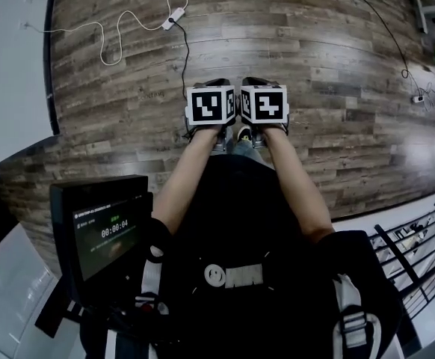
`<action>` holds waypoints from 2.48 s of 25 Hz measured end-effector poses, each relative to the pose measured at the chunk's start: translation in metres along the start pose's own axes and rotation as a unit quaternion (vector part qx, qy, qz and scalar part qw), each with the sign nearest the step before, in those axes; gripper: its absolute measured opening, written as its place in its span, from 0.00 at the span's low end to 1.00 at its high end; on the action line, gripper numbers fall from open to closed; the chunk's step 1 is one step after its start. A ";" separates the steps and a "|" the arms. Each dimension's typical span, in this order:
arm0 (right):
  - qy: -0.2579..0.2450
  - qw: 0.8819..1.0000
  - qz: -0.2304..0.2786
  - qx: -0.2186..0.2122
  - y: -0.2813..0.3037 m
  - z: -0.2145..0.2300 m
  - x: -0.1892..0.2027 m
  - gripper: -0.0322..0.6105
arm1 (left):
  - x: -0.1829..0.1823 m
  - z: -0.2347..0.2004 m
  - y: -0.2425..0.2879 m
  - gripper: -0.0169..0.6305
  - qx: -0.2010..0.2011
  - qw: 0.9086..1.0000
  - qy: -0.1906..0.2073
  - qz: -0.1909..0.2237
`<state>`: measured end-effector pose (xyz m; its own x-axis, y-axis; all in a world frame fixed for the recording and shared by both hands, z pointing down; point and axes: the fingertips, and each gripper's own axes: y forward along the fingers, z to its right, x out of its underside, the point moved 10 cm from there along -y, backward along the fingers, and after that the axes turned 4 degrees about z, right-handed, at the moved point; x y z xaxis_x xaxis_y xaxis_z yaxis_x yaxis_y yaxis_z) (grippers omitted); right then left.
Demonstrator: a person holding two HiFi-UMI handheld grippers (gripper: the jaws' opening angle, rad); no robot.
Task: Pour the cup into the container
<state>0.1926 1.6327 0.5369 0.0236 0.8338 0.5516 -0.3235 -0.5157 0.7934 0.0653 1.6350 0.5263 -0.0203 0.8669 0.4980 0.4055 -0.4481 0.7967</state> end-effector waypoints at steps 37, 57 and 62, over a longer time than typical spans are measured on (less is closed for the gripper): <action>0.009 0.998 -0.056 -0.003 0.150 0.071 -0.227 0.06 | -0.246 -0.072 0.130 0.03 -0.033 0.999 -0.022 -0.027; -0.026 0.998 -0.032 -0.040 0.168 0.059 -0.258 0.06 | -0.277 -0.067 0.133 0.03 -0.040 0.999 -0.016 0.013; -0.023 0.999 -0.030 -0.030 0.181 0.057 -0.275 0.06 | -0.293 -0.082 0.146 0.03 -0.029 0.999 -0.016 0.010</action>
<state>0.1810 1.2990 0.5437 0.0882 0.8523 0.5156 -0.3761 -0.4508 0.8095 0.0551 1.2973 0.5247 0.0167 0.8634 0.5043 0.3510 -0.4773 0.8056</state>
